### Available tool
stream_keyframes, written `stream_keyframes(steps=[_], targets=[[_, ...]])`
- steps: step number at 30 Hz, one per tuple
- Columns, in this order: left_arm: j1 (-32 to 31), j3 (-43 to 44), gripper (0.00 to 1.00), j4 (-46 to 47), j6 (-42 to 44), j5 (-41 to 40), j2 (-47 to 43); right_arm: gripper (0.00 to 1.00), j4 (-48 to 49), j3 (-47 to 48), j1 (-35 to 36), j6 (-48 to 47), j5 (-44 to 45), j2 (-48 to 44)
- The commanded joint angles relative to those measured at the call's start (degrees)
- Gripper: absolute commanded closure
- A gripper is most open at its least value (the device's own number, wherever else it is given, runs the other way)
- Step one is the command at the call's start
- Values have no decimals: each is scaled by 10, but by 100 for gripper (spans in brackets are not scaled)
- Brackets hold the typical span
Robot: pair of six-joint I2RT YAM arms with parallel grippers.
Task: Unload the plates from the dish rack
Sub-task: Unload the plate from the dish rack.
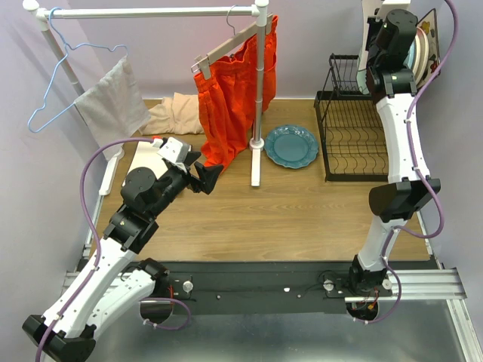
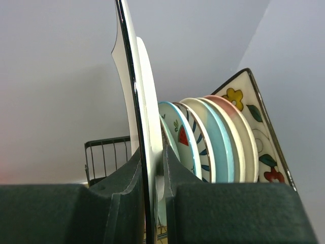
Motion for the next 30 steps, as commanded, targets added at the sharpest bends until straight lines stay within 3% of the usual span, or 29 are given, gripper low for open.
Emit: stream_keyframes(steps=[1,14,30], targets=[[4,-6,14,8,4,8,-6,99,126,-5,3,31,-22,-49],[4,-6,14,8,3,8,-4,99,129,-11,3,87,-21,-70],[5,-4,14,9,2,4,-18,99,111,-124,3,226,-45,-177]])
